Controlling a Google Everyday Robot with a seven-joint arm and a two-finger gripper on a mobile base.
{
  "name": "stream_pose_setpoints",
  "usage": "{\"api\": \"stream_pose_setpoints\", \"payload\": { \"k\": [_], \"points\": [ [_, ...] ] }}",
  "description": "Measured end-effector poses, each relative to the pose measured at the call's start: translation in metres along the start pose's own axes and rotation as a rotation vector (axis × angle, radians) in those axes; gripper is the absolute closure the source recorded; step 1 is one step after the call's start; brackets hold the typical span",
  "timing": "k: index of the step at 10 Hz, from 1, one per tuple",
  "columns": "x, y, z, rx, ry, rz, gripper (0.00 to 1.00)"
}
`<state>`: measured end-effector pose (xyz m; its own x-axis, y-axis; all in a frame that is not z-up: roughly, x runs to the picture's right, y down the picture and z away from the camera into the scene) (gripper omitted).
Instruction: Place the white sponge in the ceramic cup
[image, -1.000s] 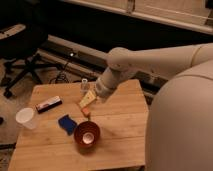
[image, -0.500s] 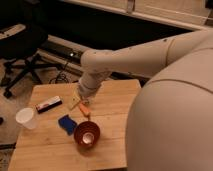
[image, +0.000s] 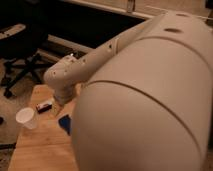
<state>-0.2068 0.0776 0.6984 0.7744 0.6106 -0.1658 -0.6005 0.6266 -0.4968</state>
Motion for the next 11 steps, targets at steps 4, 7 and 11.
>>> {"api": "stream_pose_setpoints", "payload": {
  "k": [4,7,11],
  "points": [
    [-0.004,0.023,0.047,0.014,0.074,0.006,0.2],
    [-0.01,0.023,0.085,0.015,0.103,0.052,0.2],
    [-0.007,0.018,0.129,0.042,0.139,0.102,0.2]
  ]
}}
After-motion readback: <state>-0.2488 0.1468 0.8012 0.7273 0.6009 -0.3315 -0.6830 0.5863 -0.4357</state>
